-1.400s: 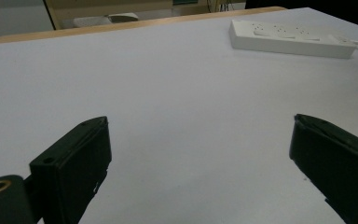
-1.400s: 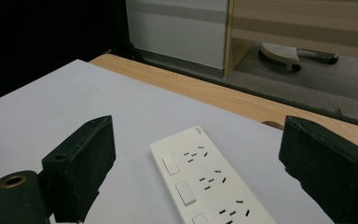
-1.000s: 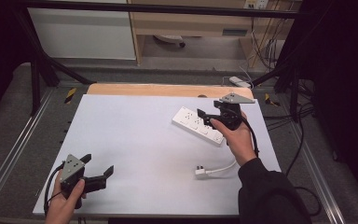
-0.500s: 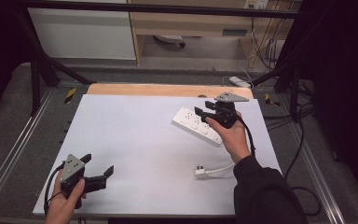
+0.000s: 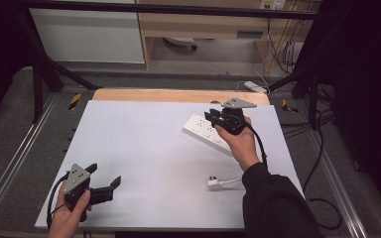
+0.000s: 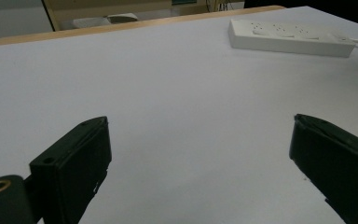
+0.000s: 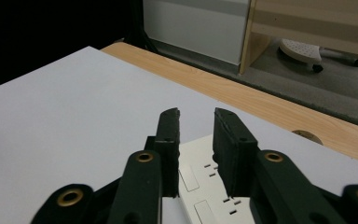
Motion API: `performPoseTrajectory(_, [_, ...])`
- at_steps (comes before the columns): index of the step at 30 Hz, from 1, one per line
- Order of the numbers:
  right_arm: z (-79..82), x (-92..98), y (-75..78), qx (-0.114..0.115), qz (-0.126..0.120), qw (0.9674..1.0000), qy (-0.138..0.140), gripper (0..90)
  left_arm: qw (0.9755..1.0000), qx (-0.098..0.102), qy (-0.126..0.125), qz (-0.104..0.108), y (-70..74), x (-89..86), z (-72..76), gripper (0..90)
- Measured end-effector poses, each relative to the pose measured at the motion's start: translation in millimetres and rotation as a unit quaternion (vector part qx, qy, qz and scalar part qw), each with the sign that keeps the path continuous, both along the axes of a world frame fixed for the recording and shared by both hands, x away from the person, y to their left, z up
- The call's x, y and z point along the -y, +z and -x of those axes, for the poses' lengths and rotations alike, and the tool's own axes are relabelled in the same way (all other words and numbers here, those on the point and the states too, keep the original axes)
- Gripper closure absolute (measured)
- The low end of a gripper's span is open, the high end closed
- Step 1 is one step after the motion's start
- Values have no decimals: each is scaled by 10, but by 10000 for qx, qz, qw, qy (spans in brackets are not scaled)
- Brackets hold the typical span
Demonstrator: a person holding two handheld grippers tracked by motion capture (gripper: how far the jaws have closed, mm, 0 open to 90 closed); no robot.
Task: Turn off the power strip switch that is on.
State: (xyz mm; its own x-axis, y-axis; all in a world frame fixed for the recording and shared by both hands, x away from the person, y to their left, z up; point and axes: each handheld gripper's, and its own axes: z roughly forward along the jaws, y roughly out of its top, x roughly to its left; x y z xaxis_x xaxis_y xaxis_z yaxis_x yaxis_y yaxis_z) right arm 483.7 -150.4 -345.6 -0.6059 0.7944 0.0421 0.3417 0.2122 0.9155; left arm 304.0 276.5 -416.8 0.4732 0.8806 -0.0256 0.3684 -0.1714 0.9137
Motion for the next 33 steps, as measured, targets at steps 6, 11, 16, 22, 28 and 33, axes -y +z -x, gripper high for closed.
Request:
performPoseTrajectory(6, [-31,-28,-37,8,35,10000,21,814,10000,-4,-2,4,-1,2,-1,54])
performPoseTrajectory(11, [-70,-49,-84,-38,81,9999,46,864,10000,-3,-3,6,-2,1,-1,54])
performPoseTrajectory(16, [-122,-67,-141,-95,49,9999,34,892,10000,-2,-2,-10,-1,-3,-3,54])
performPoseTrajectory(22, [-176,-94,-205,-155,72,9999,7,900,10000,-3,0,-5,-2,-6,-5,54])
performPoseTrajectory(28, [-219,-107,-261,-196,125,9997,-35,900,10000,-3,0,-7,-2,-7,-6,54])
performPoseTrajectory(33, [-244,-114,-297,-230,152,9996,-76,900,10000,0,-2,-10,-1,-8,-7,54])
